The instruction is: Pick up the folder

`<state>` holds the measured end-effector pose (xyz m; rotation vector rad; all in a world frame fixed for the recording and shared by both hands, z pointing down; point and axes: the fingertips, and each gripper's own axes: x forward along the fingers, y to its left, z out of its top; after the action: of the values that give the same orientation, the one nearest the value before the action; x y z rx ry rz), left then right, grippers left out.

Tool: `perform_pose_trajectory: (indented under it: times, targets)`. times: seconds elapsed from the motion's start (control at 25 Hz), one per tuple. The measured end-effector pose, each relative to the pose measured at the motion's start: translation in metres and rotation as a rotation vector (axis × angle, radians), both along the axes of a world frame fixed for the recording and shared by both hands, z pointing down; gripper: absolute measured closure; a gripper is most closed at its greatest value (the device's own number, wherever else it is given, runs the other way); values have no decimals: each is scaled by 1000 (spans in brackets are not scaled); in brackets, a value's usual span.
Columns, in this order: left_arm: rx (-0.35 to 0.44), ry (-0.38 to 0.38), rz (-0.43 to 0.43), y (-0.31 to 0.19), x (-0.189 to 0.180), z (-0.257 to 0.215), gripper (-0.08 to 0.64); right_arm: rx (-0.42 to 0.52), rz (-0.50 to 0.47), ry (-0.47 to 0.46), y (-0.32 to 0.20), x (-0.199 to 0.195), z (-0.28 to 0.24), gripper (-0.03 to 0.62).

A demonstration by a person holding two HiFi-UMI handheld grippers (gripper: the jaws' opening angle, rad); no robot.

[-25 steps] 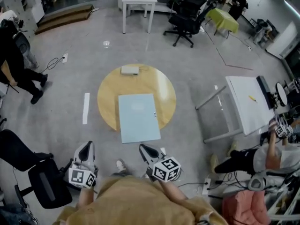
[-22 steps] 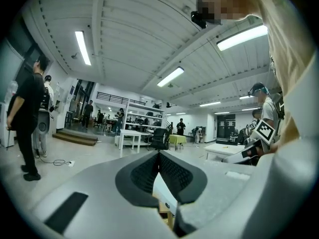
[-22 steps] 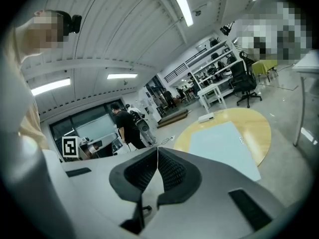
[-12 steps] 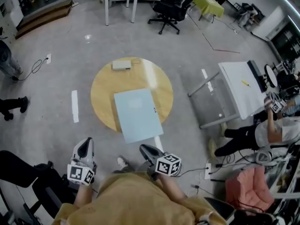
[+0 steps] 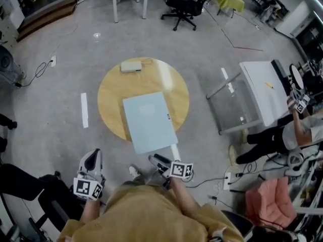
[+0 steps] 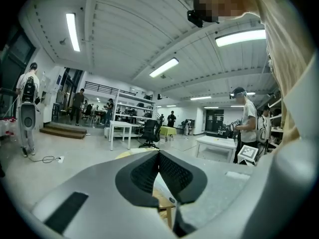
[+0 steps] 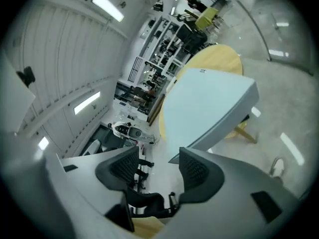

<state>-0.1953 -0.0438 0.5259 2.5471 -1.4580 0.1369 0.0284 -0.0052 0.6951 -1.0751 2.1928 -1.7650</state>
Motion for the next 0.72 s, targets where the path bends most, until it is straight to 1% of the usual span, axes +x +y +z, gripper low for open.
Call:
perform_pose_trajectory:
  times: [0.08,0.12,0.28,0.4,0.52,0.72]
  targets:
    - [-10,-2,-5,-2,3,4,557,-66,38,-109,-3,-3,16,343]
    - [-13,-5,-4,-2,7,6,557,-99,52,-147,-5,-3,25,327]
    - [-24,-42,10,-2,17,9,557,-185,64,-242,-6,-6,62,275]
    - [-38,-57,-7,-4,9,10,557,-250,101,-327,-6,-10,83,249]
    - [-57,-74,-27,-6,4,11,557,-263,107,-346,-18,-8,99,232]
    - [-87,-108,-67,-4,-1,14,557,-250,121,-366,-36,-6,113,209]
